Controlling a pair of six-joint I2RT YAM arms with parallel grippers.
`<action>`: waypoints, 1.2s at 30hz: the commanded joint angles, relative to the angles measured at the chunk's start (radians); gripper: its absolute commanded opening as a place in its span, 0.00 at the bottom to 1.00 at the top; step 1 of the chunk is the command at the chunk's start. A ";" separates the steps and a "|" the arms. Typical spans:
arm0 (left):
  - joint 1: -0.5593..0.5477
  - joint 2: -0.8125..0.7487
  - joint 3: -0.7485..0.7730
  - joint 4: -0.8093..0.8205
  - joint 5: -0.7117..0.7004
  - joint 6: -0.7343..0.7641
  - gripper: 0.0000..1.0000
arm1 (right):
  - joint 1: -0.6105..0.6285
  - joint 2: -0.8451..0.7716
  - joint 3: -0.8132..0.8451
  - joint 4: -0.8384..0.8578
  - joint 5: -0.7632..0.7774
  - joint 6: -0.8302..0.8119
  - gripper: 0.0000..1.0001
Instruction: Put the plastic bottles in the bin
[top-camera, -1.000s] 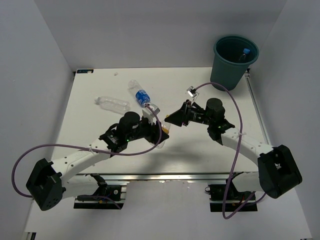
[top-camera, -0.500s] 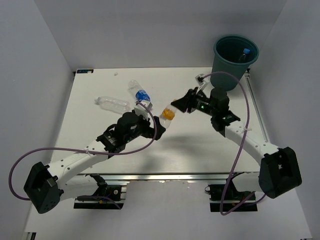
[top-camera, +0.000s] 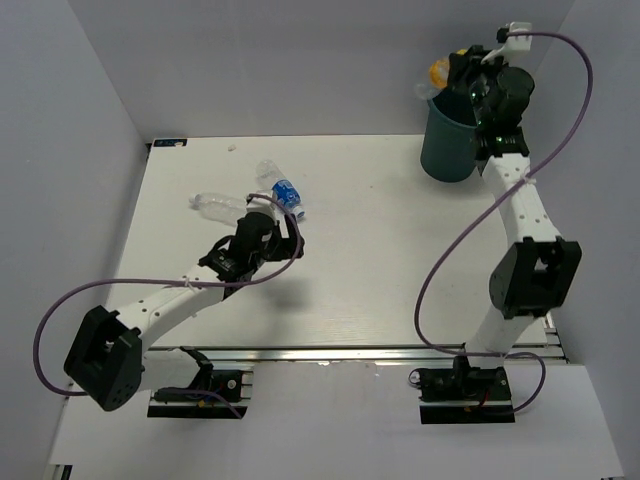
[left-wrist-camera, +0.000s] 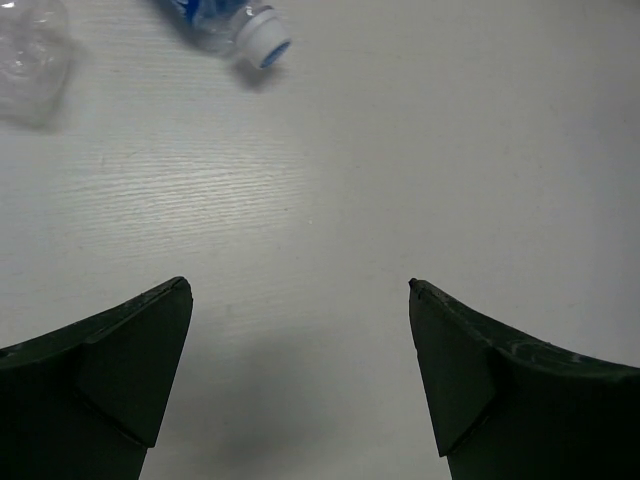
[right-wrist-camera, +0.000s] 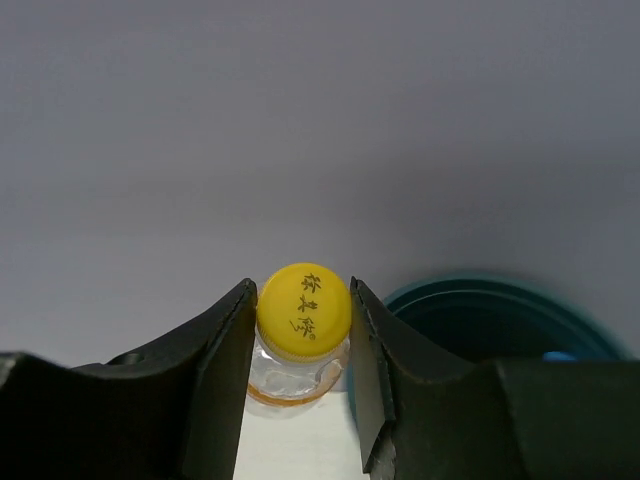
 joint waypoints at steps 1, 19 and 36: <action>0.057 0.012 0.040 0.001 0.027 -0.041 0.98 | -0.054 0.131 0.148 0.017 0.157 -0.065 0.08; 0.149 0.411 0.308 0.027 0.081 -0.090 0.98 | -0.131 0.261 0.246 0.009 0.200 -0.243 0.89; 0.169 0.736 0.494 0.095 -0.090 -0.228 0.98 | -0.131 -0.077 -0.315 0.311 -0.156 -0.081 0.89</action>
